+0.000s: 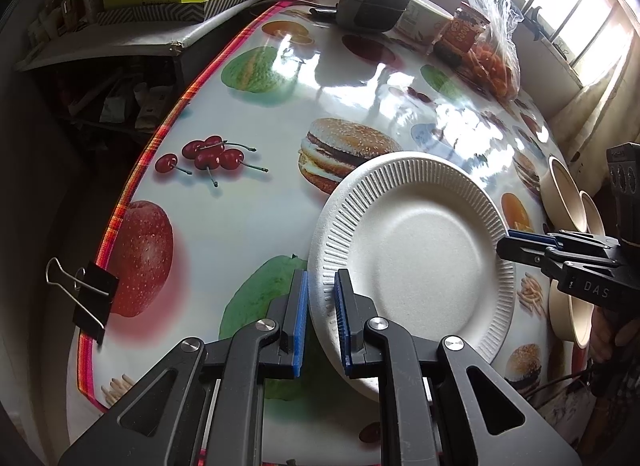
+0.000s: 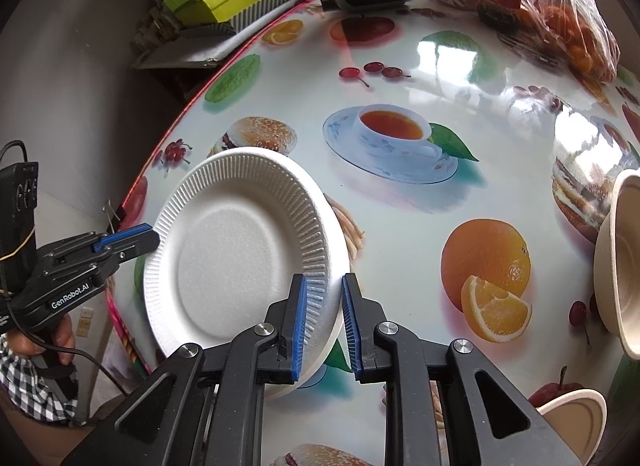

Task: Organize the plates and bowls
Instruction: 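Lower the left gripper's plate onto the stack and open while the right gripper releases its plate onto its stack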

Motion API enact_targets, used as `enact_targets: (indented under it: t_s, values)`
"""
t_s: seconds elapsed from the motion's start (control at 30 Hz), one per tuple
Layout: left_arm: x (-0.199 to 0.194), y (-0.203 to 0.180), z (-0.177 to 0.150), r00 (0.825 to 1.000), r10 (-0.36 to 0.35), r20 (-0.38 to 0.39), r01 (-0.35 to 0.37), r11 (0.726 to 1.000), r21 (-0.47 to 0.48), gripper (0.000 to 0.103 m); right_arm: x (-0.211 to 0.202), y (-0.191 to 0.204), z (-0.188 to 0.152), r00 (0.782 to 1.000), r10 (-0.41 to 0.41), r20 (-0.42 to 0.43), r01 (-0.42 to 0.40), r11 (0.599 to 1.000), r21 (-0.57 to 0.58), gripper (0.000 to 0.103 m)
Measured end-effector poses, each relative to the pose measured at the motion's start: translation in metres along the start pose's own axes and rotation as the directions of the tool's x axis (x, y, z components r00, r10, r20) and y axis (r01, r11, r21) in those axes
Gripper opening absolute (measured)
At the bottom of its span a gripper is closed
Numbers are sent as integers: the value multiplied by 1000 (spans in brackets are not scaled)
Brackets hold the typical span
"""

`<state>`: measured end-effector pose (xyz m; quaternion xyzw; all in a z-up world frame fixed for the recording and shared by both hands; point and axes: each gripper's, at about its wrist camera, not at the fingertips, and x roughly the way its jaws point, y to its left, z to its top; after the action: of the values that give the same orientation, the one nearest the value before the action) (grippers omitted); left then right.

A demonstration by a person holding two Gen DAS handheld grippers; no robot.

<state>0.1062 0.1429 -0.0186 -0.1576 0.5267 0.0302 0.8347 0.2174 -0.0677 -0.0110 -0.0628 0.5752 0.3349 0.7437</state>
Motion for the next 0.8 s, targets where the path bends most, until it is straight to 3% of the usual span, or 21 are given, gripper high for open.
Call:
enact_targets:
  t_s: [0.53, 0.8]
  values:
    - [1, 0, 1, 1000, 4, -1, -4, 1000, -7, 14, 0, -1, 0, 1000, -1, 3, 1, 1000, 1, 19]
    - [0, 0, 1, 1000, 25, 10, -25, 1000, -4, 17, -4, 2, 0, 999, -20, 27, 21, 1000, -4, 33]
